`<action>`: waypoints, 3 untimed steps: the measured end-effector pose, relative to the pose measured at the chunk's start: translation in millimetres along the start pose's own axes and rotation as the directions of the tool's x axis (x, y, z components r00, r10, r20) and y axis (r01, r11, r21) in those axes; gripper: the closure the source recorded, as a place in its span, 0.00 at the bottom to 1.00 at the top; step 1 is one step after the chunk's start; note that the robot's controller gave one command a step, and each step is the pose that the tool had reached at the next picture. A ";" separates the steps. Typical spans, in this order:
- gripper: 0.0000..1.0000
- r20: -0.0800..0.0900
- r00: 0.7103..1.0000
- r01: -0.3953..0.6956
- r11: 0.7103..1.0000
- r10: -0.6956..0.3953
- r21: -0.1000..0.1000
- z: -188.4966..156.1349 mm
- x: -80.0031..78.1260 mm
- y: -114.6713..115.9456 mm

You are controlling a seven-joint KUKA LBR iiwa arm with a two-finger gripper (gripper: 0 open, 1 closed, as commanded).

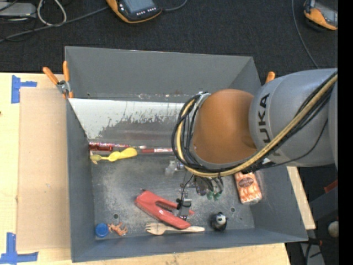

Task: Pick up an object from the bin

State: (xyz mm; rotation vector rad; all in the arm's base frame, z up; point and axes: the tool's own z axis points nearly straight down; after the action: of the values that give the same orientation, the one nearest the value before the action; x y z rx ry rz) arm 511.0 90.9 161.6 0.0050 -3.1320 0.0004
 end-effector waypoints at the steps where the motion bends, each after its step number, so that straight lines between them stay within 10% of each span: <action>1: 0.00 0.008 1.000 -0.003 1.000 0.003 -0.001 -3.9 -1.9 -0.4; 3: 0.00 0.002 0.999 -0.054 0.999 0.054 0.000 62.8 17.8 12.2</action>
Offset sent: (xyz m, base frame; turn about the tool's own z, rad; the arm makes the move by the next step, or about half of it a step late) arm -0.0147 -0.0085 -0.0687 0.1865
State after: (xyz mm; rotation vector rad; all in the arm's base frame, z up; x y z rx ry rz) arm 492.5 103.0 99.0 -0.0803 -3.1326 0.0014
